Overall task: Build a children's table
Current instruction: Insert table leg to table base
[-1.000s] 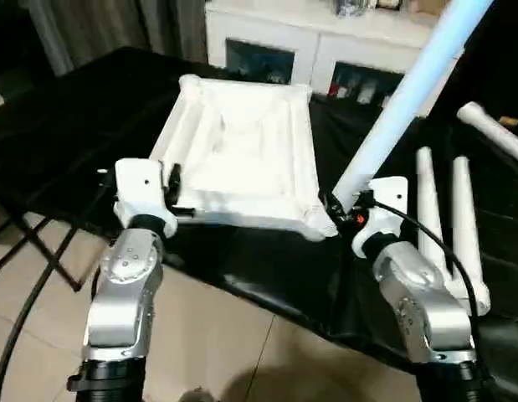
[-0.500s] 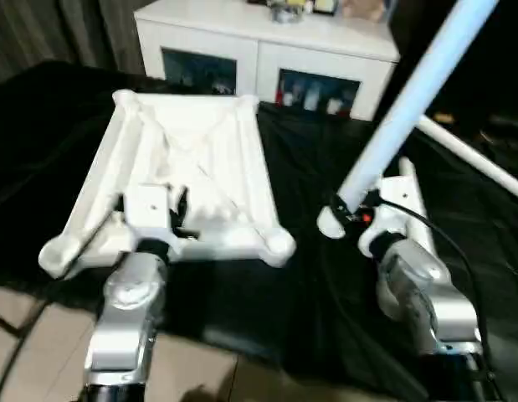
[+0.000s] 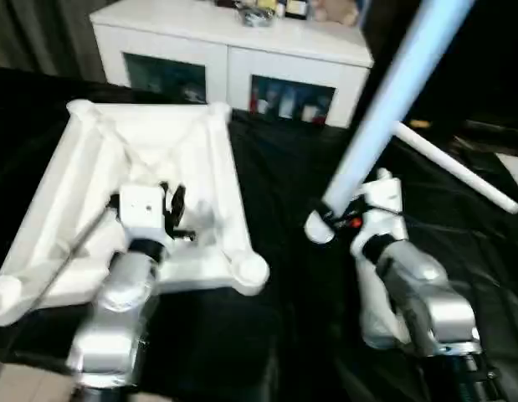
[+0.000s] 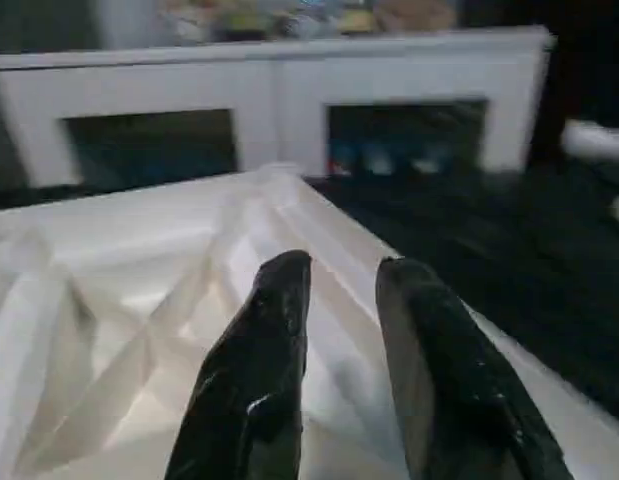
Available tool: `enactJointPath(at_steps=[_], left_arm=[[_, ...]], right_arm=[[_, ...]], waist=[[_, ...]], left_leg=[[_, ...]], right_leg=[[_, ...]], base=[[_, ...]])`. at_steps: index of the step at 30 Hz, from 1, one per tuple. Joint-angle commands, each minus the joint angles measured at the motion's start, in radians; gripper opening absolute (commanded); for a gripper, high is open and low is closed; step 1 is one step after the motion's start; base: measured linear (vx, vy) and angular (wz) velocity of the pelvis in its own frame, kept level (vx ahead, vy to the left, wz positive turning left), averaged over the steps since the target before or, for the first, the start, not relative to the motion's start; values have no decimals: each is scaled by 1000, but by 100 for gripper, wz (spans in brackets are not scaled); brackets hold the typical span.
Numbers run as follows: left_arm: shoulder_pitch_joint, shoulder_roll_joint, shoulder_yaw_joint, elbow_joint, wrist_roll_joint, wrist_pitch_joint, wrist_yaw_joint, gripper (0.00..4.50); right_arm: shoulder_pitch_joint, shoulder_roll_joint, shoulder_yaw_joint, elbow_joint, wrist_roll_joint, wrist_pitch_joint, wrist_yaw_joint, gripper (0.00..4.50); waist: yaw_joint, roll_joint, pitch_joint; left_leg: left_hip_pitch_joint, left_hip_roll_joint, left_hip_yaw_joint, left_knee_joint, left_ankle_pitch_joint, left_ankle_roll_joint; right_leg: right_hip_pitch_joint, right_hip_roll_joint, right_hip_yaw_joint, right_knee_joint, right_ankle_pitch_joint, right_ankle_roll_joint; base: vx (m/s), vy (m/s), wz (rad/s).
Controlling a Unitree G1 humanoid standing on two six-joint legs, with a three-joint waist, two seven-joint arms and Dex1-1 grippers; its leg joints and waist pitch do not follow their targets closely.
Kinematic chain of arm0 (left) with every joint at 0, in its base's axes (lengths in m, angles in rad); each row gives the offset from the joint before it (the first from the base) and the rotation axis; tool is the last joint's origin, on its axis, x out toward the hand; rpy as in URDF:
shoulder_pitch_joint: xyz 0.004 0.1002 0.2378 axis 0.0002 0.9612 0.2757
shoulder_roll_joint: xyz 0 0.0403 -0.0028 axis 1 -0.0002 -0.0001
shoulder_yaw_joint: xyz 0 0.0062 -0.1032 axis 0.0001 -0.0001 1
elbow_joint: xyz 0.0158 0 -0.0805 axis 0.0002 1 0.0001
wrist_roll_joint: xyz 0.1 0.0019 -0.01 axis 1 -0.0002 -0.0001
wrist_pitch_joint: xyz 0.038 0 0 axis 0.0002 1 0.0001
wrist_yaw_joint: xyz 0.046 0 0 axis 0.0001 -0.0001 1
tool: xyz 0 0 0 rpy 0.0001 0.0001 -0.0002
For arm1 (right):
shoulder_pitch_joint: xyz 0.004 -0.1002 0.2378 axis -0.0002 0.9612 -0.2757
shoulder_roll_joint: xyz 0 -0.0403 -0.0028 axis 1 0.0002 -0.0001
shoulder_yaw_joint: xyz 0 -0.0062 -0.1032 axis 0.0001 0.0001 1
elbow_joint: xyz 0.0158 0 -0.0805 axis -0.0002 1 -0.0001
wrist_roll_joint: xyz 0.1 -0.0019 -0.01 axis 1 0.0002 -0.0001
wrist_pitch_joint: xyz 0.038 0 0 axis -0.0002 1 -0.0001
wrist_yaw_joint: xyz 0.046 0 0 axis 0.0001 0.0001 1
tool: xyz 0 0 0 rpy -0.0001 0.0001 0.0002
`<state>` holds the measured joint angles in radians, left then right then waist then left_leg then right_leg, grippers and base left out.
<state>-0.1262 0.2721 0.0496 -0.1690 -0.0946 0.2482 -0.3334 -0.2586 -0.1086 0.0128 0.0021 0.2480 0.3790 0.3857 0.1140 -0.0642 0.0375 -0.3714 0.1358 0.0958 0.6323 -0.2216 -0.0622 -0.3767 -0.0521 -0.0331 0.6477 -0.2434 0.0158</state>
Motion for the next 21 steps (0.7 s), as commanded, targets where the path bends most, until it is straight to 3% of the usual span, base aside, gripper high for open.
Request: enactJointPath(at_steps=[1, 2, 3, 4, 5, 6, 7, 8, 10, 12, 14, 16, 21], left_arm=[[17, 48, -64, -13, -34, 23, -148, 133], [21, 86, -84, -13, -49, 33, -217, 133], [23, 127, -103, -14, -69, 52, -292, 133], [22, 146, -110, -12, -81, 67, -326, 133], [19, 160, -116, -10, -92, 80, -354, 152], [13, 180, -122, -4, -107, 98, -391, 152], [0, 203, -124, 7, -138, 127, -442, 163], [-12, 218, -127, 15, -152, 137, -471, 171], [-24, 239, -138, 20, -162, 151, -502, 190], [-32, 252, -145, 22, -169, 164, -522, 200], [-53, 298, -172, 30, -193, 207, -600, 212], [-59, 325, -187, 40, -185, 218, -633, 234], [-100, 381, -218, 107, -137, 225, -681, 261]], right_arm=[[-9, -15, -14, -35, 31, 0, 19, 183], [-9, -15, -16, -40, 42, 8, 28, 183], [-8, -20, -14, -50, 59, 22, 49, 183], [-7, -26, -9, -56, 62, 27, 61, 183], [-6, -32, -5, -61, 64, 31, 71, 183], [-5, -40, 1, -67, 68, 39, 87, 183], [-4, -55, 8, -73, 68, 43, 107, 183], [-6, -62, 6, -74, 74, 49, 118, 183], [-10, -71, 2, -74, 79, 53, 129, 183], [-12, -78, 1, -76, 80, 54, 135, 183], [-16, -100, -5, -82, 96, 61, 160, 183], [-16, -115, 1, -84, 94, 58, 177, 183], [-9, -140, 13, -90, 95, 68, 211, 183]], waist=[[-1, 27, -79], [2, 30, -77], [2, 30, -63], [2, 34, -53], [1, 39, -50], [-3, 35, -43], [-6, 36, -37], [-5, 37, -34], [-7, 43, -15], [-6, 35, -16], [-1, 39, -23], [1, 39, -25], [0, 37, -34]], left_leg=[[33, 47, -10, -37, 570, 75], [35, 45, -3, -37, 550, 57], [23, 48, 3, -55, 402, 29], [19, 59, 5, -75, 190, -7], [20, 62, 6, -84, 92, -25], [20, 72, 8, -97, -64, -41], [20, 77, 13, -108, -169, -49], [23, 78, 17, -111, -216, -51], [33, 83, 21, -122, -398, -72], [34, 83, 19, -127, -394, -69], [36, 83, 24, -125, -328, -59], [29, 84, 32, -125, -252, -43], [25, 84, 40, -121, -175, -32]], right_leg=[[37, -33, 31, -12, 547, -166], [29, -33, 30, -16, 528, -171], [34, -44, 30, -32, 420, -176], [38, -59, 31, -44, 278, -192], [38, -65, 33, -48, 218, -200], [41, -74, 35, -56, 127, -211], [41, -80, 36, -63, 27, -213], [37, -82, 37, -69, -33, -211], [25, -95, 46, -101, -337, -177], [29, -104, 51, -115, -448, -140], [24, -103, 54, -112, -410, -133], [27, -95, 52, -104, -301, -150], [33, -89, 45, -92, -185, -176]], base=[[0, 0, 0], [0, 0, 0], [0, 0, 0], [0, 0, 0], [-62, -2, 4], [-62, -2, 4], [-76, -11, 3], [-79, -20, 0], [-76, -19, -1], [-58, -19, -4], [0, 0, 0], [0, 0, 0], [0, 0, 0]])
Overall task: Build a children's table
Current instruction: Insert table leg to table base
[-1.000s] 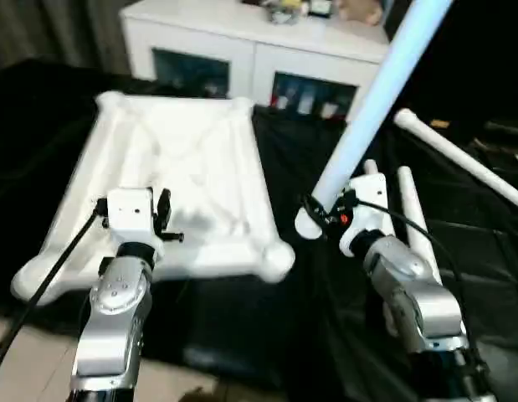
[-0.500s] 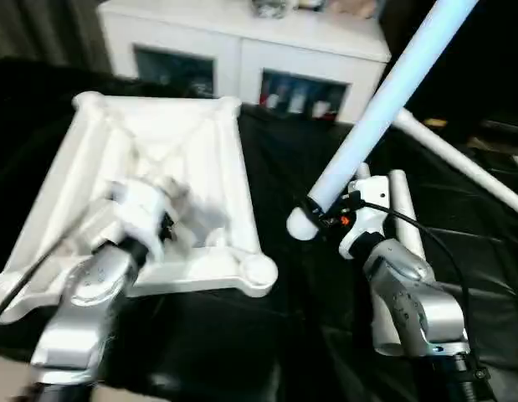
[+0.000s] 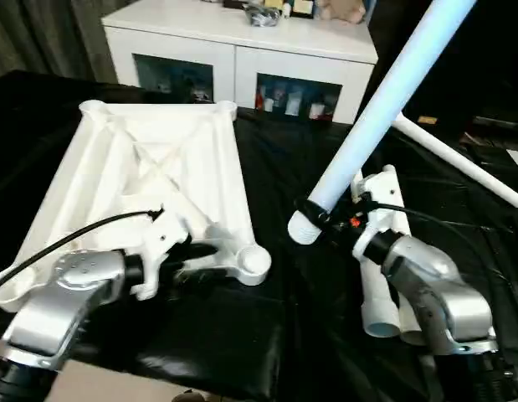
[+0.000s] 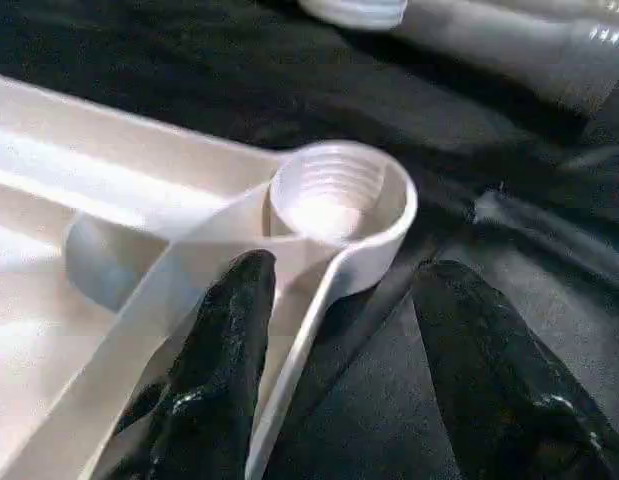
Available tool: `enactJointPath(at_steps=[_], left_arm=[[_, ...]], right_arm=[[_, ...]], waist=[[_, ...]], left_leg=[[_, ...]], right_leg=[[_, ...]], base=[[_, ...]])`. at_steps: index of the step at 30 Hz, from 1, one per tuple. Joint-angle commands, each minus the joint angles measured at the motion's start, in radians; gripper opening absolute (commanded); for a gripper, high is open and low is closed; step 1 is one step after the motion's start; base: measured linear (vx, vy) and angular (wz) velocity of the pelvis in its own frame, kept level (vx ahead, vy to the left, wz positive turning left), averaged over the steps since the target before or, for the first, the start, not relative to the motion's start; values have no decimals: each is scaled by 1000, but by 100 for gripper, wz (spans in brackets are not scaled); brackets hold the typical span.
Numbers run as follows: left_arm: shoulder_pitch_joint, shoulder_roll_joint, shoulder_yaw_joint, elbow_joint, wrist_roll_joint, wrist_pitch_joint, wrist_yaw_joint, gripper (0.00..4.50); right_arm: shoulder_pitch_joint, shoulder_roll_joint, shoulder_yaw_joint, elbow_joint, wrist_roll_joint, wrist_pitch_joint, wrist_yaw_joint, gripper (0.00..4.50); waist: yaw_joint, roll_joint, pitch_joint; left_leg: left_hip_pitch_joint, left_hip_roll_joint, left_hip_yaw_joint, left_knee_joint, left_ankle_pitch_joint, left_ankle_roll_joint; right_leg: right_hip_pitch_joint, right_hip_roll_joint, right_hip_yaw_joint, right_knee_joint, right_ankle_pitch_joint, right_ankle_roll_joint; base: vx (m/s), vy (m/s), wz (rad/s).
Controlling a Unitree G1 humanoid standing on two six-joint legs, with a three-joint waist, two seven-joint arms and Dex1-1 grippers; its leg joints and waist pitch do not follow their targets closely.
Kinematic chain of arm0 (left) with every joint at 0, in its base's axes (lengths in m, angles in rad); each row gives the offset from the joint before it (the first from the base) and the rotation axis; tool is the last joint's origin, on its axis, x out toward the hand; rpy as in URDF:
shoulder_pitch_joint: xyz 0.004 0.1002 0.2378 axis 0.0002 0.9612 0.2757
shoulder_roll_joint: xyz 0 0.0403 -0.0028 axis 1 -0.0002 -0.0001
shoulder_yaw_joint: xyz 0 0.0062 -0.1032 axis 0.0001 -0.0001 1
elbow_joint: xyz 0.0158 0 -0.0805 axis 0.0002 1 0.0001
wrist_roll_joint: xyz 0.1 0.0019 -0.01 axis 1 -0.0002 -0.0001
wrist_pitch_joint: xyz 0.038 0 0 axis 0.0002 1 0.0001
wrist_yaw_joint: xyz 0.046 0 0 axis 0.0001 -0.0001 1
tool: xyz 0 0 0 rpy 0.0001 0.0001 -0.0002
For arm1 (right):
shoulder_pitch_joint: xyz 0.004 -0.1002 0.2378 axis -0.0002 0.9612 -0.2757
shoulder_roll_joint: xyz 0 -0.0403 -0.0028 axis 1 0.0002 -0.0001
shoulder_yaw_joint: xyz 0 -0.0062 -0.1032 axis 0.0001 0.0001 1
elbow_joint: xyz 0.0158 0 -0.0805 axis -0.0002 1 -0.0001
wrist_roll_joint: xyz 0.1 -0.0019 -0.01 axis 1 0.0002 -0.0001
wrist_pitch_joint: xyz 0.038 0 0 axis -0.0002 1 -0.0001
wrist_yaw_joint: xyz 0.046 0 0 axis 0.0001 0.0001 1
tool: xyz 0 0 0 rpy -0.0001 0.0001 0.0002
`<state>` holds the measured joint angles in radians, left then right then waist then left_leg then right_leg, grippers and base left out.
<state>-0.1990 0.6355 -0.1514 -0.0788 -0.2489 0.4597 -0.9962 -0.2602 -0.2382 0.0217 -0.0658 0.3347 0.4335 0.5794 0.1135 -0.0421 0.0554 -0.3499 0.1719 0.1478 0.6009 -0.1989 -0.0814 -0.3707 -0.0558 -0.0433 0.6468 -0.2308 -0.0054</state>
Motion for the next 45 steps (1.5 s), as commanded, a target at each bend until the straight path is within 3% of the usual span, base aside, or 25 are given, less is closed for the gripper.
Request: enactJointPath(at_steps=[1, 2, 3, 7, 10, 11, 12, 15, 19, 23, 26, 30, 31, 35, 40, 42, 45], left_arm=[[-28, 18, -17, 17, 18, 13, -18, 261], [-34, 23, -21, 26, 28, 15, -18, 261], [-63, 28, -30, 68, 32, 15, -26, 261], [-105, 32, -42, 140, 49, -18, -39, 228], [-116, 39, -48, 157, 51, -14, -67, 204], [-116, 49, -56, 156, 47, -3, -88, 195], [-118, 58, -63, 157, 40, 6, -109, 189], [-125, 69, -71, 166, 25, 17, -148, 166], [-126, 68, -70, 180, 35, -5, -147, 137], [-131, 68, -82, 209, 68, -39, -139, 104], [-157, 49, -89, 282, 115, -122, -96, 66], [-160, 66, -117, 294, 134, -127, -132, 37], [-158, 71, -124, 293, 137, -125, -142, 31], [-149, 85, -145, 288, 147, -122, -178, 6], [-157, 65, -135, 312, 154, -151, -154, 2], [-161, 53, -126, 315, 149, -146, -144, 45], [-166, 42, -116, 315, 148, -147, -130, 59]], right_arm=[[-7, -10, 4, -22, 9, 13, 17, 183], [-5, -11, 6, -24, 9, 14, 20, 183], [-3, -14, 16, -26, 9, 15, 26, 183], [1, -16, 28, -30, 9, 15, 31, 183], [5, -16, 32, -31, 9, 15, 35, 183], [8, -17, 33, -33, 9, 15, 35, 183], [9, -18, 33, -32, 9, 15, 37, 183], [10, -24, 31, -26, 9, 11, 35, 183], [15, -27, 28, -33, 10, 14, 32, 183], [15, -26, 28, -34, 9, 15, 30, 183], [18, -26, 34, -41, 8, 16, 31, 183], [21, -29, 40, -41, 4, 14, 36, 183], [22, -30, 42, -41, 3, 13, 37, 183], [21, -33, 41, -40, 2, 12, 39, 183], [14, -35, 42, -34, 2, 9, 37, 183], [12, -35, 43, -32, 2, 7, 37, 183], [5, -35, 45, -29, 3, 5, 38, 183]], waist=[[3, 18, -57], [0, 11, -59], [0, 13, -60], [0, 13, -64], [-1, 13, -61], [0, 19, -61], [0, 16, -58], [0, 20, -54], [0, 19, -54], [0, 19, -56], [1, 19, -57], [-1, 19, -57], [-4, 18, -56], [-14, 17, -58], [-18, 16, -55], [-17, 16, -54], [-15, 16, -53]], left_leg=[[7, 48, -9, -86, -175, -11], [3, 47, -8, -84, -155, -7], [-3, 46, -9, -84, -119, -1], [-4, 45, -7, -78, -84, 10], [-3, 47, -4, -80, -106, 11], [-2, 48, -5, -80, -115, 8], [-1, 48, -4, -82, -138, 3], [2, 49, -3, -86, -181, -12], [2, 52, -4, -88, -203, -20], [1, 51, -5, -87, -186, -17], [0, 50, -5, -85, -162, -9], [2, 53, -6, -87, -177, -18], [-4, 52, -7, -89, -176, -20], [-1, 51, -5, -85, -160, -14], [0, 52, -3, -85, -178, -7], [1, 53, -3, -86, -190, -11], [4, 54, -4, -88, -208, -15]], right_leg=[[25, -82, 54, -85, -139, -165], [28, -79, 53, -81, -95, -172], [32, -78, 51, -74, -33, -180], [33, -76, 47, -65, 61, -198], [32, -80, 49, -68, 31, -206], [31, -81, 50, -68, 20, -207], [30, -81, 50, -73, -14, -205], [26, -81, 52, -78, -80, -200], [26, -84, 53, -81, -109, -199], [27, -83, 53, -80, -88, -193], [29, -82, 53, -79, -58, -191], [28, -84, 52, -77, -60, -193], [32, -85, 52, -76, -63, -193], [31, -84, 52, -74, -31, -204], [29, -85, 53, -79, -66, -212], [29, -85, 54, -80, -91, -210], [26, -86, 54, -83, -121, -205]], base=[[0, 0, 0], [0, 0, 0], [0, 0, 0], [0, 0, 0], [0, 0, 0], [0, 0, 0], [0, 0, 0], [0, 0, 0], [0, 0, 0], [0, 0, 0], [0, 0, 0], [0, 0, 0], [0, 0, 0], [0, 0, 0], [0, 0, 0], [0, 0, 0], [0, 0, 0]])
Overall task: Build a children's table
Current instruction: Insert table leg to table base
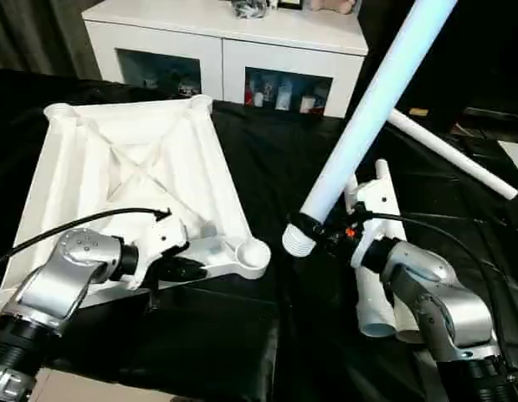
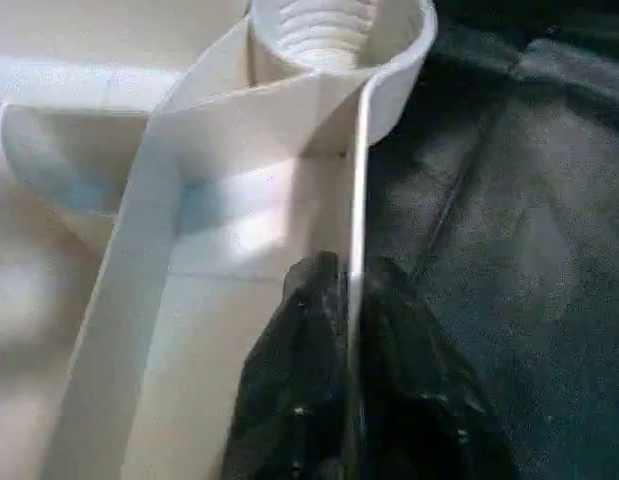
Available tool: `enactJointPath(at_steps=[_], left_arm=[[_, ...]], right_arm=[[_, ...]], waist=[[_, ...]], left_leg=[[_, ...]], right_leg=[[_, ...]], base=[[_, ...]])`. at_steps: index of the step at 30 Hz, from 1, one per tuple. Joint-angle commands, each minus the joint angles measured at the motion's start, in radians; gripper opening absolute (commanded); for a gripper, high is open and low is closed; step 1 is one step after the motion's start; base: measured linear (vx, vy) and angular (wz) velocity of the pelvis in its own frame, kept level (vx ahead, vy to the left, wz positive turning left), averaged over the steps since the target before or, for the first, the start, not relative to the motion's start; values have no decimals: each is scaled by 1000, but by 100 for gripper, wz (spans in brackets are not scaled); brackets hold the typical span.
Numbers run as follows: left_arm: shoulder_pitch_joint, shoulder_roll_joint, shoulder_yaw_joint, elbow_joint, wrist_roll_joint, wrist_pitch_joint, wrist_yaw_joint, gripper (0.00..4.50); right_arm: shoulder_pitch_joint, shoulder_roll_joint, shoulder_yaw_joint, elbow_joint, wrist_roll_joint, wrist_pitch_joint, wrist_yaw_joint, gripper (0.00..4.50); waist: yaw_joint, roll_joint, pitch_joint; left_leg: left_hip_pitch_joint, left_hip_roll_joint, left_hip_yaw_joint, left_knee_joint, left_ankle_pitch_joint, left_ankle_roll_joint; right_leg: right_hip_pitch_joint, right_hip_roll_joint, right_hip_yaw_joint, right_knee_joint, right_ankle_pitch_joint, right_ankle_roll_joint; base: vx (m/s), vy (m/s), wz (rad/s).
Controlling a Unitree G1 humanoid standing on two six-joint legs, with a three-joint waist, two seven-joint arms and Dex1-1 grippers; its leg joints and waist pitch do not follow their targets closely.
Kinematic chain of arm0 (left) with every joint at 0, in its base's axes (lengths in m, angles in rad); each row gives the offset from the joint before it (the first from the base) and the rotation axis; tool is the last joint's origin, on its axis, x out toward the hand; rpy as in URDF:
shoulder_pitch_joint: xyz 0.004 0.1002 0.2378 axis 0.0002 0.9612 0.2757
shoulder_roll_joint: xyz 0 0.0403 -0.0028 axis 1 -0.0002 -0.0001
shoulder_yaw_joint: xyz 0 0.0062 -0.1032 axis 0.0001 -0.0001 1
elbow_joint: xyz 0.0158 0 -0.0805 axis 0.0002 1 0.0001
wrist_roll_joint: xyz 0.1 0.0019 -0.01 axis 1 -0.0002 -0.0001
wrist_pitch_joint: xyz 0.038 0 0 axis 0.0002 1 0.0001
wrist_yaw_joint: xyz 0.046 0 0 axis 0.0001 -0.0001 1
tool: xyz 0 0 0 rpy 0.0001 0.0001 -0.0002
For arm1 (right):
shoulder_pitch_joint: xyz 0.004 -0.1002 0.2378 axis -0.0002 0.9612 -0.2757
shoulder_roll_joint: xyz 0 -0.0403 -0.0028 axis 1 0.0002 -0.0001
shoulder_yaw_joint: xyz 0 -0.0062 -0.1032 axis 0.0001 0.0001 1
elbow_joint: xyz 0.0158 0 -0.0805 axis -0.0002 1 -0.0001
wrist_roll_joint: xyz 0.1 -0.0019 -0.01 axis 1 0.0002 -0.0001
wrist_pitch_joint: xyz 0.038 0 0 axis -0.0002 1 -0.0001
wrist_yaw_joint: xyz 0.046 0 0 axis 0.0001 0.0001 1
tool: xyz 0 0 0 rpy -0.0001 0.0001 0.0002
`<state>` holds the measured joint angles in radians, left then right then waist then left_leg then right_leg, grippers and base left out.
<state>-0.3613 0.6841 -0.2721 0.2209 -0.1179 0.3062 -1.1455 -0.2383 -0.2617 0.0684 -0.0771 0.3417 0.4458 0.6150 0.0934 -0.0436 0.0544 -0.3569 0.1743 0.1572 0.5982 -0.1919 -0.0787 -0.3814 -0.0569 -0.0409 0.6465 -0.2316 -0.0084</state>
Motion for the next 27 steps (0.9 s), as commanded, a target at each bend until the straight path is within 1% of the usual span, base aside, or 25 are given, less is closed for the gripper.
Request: enactJointPath(at_steps=[1, 5, 7, 10, 11, 12, 15, 16, 17, 18, 19, 20, 21, 22, 23, 24, 25, 26, 27], left_arm=[[-4, -10, 9, 19, 24, -8, 35, 77], [-1, -11, 12, 18, 18, -8, 31, 86], [8, -6, 14, 13, 19, -5, 31, 86], [18, -6, 21, 16, 13, -1, 36, 49], [25, -3, 20, 12, 10, 4, 29, 49], [28, 0, 18, 9, 9, 7, 24, 40], [50, 6, -3, -16, 18, 25, 20, 9], [54, 5, -9, -24, 21, 29, 21, 7], [57, -2, -15, -32, 23, 35, 26, 2], [59, -12, -22, -43, 26, 40, 32, 2], [57, -22, -29, -49, 29, 37, 37, 2], [54, -37, -35, -56, 29, 37, 43, 0], [47, -57, -42, -64, 29, 31, 50, 0], [41, -72, -47, -69, 29, 28, 55, 0], [30, -92, -54, -79, 25, 41, 60, 0], [25, -100, -57, -81, 27, 39, 63, 0], [11, -117, -64, -84, 28, 40, 70, 0], [10, -118, -64, -84, 28, 40, 70, 0], [2, -127, -68, -86, 29, 40, 70, 0]], right_arm=[[-23, -10, -2, -16, -2, -7, 4, 183], [-33, -8, -2, -8, 0, -8, 6, 183], [-43, -3, -2, -3, 3, -7, 7, 183], [-64, 8, -6, 4, 15, 0, 6, 183], [-72, 12, -8, 7, 19, 4, 5, 183], [-78, 15, -9, 10, 22, 6, 4, 183], [-116, 21, -1, 37, 23, 30, 5, 183], [-127, 22, 3, 46, 22, 41, 4, 183], [-140, 20, 10, 59, 13, 50, 3, 183], [-151, 18, 17, 70, 8, 60, 5, 183], [-157, 17, 18, 75, 17, 79, 13, 183], [-163, 15, 20, 79, 31, 105, 24, 183], [-170, 6, 29, 85, 39, 146, 34, 183], [-176, -2, 36, 89, 44, 178, 42, 183], [-185, -19, 54, 98, 39, 211, 58, 183], [-188, -24, 61, 101, 39, 221, 65, 183], [-195, -36, 75, 107, 37, 242, 83, 183], [-196, -36, 76, 107, 37, 242, 84, 183], [-202, -42, 86, 111, 33, 250, 91, 183]], waist=[[5, 16, -50], [8, 16, -52], [9, 14, -52], [11, 13, -53], [11, 12, -53], [10, 12, -52], [9, 10, -52], [7, 7, -51], [6, 9, -53], [3, 3, -53], [1, 0, -53], [2, -2, -53], [2, -6, -53], [4, -4, -53], [5, -9, -53], [10, -7, -53], [11, -15, -52], [15, -13, -52], [18, -12, -52]], left_leg=[[9, 52, -13, -86, -221, -18], [9, 52, -13, -85, -206, -17], [8, 52, -13, -85, -202, -16], [8, 51, -12, -85, -190, -14], [8, 51, -12, -85, -190, -14], [9, 52, -12, -86, -194, -13], [8, 52, -12, -86, -193, -15], [7, 51, -12, -87, -191, -14], [7, 51, -13, -86, -185, -14], [5, 52, -12, -86, -169, -12], [4, 50, -10, -84, -151, -4], [6, 50, -9, -84, -149, -1], [6, 50, -9, -83, -142, 7], [9, 52, -6, -82, -137, 11], [9, 52, -5, -80, -132, 13], [9, 51, -4, -81, -130, 14], [7, 51, -2, -81, -132, 15], [9, 52, -2, -81, -136, 14], [10, 53, -2, -81, -139, 11]], right_leg=[[36, -84, 52, -84, -133, -199], [35, -85, 52, -83, -130, -194], [36, -85, 52, -82, -126, -193], [35, -85, 52, -80, -113, -193], [35, -85, 52, -80, -113, -193], [35, -85, 52, -81, -120, -192], [35, -85, 52, -80, -130, -191], [35, -85, 52, -82, -134, -189], [36, -86, 51, -79, -127, -191], [38, -85, 51, -78, -109, -193], [38, -83, 50, -75, -91, -196], [37, -84, 50, -78, -92, -195], [39, -84, 51, -77, -95, -197], [36, -84, 52, -79, -92, -195], [36, -83, 51, -78, -87, -196], [35, -83, 50, -78, -93, -192], [36, -85, 51, -80, -109, -186], [36, -87, 51, -81, -121, -182], [34, -88, 52, -82, -139, -174]], base=[[0, 0, 0], [0, 0, 0], [0, 0, 0], [0, 0, 0], [0, 0, 0], [0, 0, 0], [0, 0, 0], [0, 0, 0], [0, 0, 0], [0, 0, 0], [0, 0, 0], [0, 0, 0], [0, 0, 0], [0, 0, 0], [0, 0, 0], [0, 0, 0], [0, 0, 0], [0, 0, 0], [0, 0, 0]])
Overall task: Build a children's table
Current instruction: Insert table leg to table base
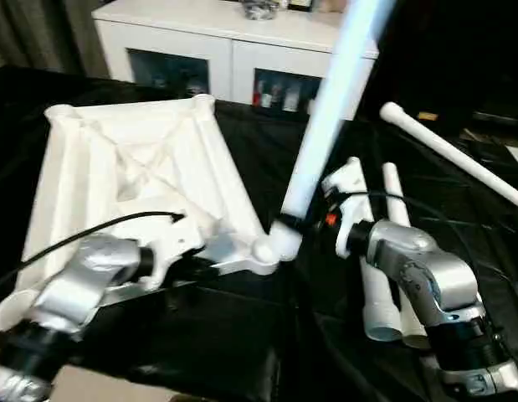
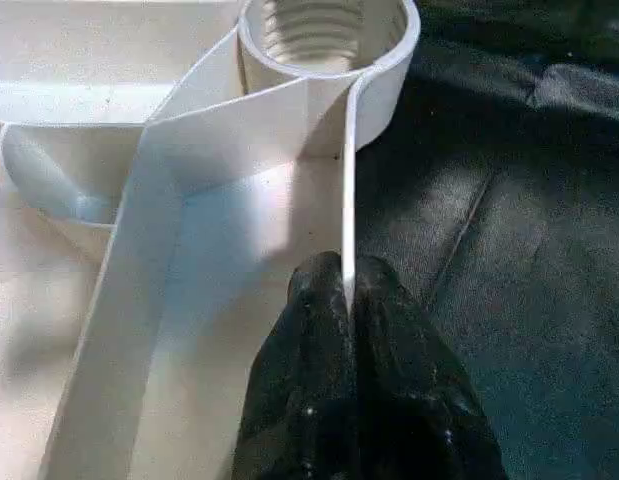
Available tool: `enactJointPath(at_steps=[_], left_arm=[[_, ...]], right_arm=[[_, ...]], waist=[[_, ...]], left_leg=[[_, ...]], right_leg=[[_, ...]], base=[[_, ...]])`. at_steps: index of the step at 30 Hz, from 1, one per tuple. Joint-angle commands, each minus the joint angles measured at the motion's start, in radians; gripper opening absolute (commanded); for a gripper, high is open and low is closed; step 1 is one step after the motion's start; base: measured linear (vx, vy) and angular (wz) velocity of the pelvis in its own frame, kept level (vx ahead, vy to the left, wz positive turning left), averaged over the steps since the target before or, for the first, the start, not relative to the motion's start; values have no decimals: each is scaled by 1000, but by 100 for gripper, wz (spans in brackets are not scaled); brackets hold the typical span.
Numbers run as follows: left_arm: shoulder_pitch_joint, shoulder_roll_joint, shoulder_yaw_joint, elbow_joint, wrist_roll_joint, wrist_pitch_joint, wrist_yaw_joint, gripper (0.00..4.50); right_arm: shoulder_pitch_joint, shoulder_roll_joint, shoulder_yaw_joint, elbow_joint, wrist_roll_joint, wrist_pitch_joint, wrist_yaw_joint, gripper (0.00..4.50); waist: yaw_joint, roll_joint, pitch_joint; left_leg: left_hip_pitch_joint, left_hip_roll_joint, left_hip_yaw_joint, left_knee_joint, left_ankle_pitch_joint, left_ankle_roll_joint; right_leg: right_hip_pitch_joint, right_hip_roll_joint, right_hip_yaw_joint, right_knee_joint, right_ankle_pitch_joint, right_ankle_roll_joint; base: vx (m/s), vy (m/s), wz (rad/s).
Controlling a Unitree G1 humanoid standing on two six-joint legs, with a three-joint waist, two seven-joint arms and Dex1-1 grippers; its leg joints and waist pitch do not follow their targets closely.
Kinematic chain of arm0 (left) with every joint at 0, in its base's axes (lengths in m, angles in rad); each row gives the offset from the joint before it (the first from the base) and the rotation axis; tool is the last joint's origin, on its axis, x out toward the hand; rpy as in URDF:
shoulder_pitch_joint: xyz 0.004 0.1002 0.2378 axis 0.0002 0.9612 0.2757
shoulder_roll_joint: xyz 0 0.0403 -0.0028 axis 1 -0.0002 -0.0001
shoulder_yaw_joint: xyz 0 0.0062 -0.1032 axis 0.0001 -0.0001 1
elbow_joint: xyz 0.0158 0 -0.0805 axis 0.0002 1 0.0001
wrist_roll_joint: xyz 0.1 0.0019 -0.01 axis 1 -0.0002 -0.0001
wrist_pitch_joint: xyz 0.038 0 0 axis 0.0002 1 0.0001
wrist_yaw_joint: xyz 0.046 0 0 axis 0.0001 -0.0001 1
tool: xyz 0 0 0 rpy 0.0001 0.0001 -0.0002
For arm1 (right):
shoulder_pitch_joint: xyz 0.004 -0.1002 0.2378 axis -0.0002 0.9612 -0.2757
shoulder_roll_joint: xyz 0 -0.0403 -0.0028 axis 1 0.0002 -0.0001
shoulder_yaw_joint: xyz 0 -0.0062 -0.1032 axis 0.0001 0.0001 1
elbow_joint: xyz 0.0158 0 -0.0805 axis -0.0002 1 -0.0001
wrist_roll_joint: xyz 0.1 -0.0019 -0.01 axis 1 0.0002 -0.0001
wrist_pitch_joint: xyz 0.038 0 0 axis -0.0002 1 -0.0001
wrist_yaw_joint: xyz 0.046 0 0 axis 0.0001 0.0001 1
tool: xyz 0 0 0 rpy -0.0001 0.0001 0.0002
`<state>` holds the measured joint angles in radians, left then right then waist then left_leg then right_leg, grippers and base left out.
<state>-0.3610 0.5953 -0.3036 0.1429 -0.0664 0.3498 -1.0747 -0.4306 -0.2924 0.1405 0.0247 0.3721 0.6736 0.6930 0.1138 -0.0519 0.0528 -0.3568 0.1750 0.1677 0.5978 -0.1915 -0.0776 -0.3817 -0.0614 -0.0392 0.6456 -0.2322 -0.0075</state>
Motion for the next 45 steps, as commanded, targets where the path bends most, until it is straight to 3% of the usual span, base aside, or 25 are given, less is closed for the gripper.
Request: enactJointPath(at_steps=[1, 6, 12, 13, 21, 25, 29, 36, 42, 45], left_arm=[[-8, -48, -40, -3, -19, -10, 2, 0], [-31, -61, -50, 16, 12, -21, -1, 0], [-31, -63, -52, 11, 15, -24, -1, 0], [-28, -65, -49, 7, 15, -22, -4, 0], [-18, -56, -43, -9, 15, -20, -8, 0], [-18, -55, -40, -10, 15, -19, -8, 0], [-17, -57, -34, -6, 17, -24, -3, 0], [-19, -59, -21, 0, 19, -28, 10, 0], [-16, -64, -9, 0, 19, -32, 27, 0], [-17, -67, -6, 2, 20, -33, 30, 0]], right_arm=[[-17, -14, 20, 13, 2, 31, 17, 183], [-69, 0, 24, 45, -3, 69, 14, 183], [-96, 12, 43, 90, -28, 53, 7, 183], [-101, 14, 47, 104, -35, 46, 4, 183], [-138, 39, 32, 217, -55, 7, -17, 183], [-128, 53, 19, 242, -40, 8, -2, 183], [-109, 56, 8, 259, -31, -13, 6, 183], [-40, 66, -34, 279, -24, -93, 2, 183], [72, 101, -76, 282, -28, -265, -26, 183], [99, 111, -78, 290, -43, -330, -27, 183]], waist=[[0, -3, -50], [7, -6, -53], [9, -7, -53], [9, -15, -52], [8, -11, -52], [4, -10, -51], [3, -10, -52], [3, -11, -51], [8, -7, -54], [8, -6, -50]], left_leg=[[10, 53, -11, -80, -140, 7], [9, 52, -10, -79, -126, 3], [8, 52, -10, -79, -120, -5], [6, 52, -9, -80, -118, -5], [8, 53, -11, -82, -136, -14], [9, 54, -12, -85, -165, -22], [9, 54, -12, -85, -162, -23], [10, 56, -14, -87, -186, -22], [10, 57, -13, -88, -194, -21], [10, 57, -15, -91, -230, -23]], right_leg=[[33, -84, 50, -82, -145, -171], [32, -85, 50, -82, -137, -168], [31, -84, 48, -79, -124, -165], [33, -84, 48, -80, -128, -162], [31, -84, 48, -80, -136, -162], [30, -86, 49, -85, -174, -159], [30, -85, 49, -83, -155, -163], [29, -86, 48, -86, -173, -164], [28, -86, 48, -86, -148, -169], [27, -86, 49, -91, -194, -165]], base=[[0, 0, 0], [0, 0, 0], [0, 0, 0], [0, 0, 0], [0, 0, 0], [0, 0, 0], [0, 0, 0], [0, 0, 0], [0, 0, 0], [0, 0, 0]])
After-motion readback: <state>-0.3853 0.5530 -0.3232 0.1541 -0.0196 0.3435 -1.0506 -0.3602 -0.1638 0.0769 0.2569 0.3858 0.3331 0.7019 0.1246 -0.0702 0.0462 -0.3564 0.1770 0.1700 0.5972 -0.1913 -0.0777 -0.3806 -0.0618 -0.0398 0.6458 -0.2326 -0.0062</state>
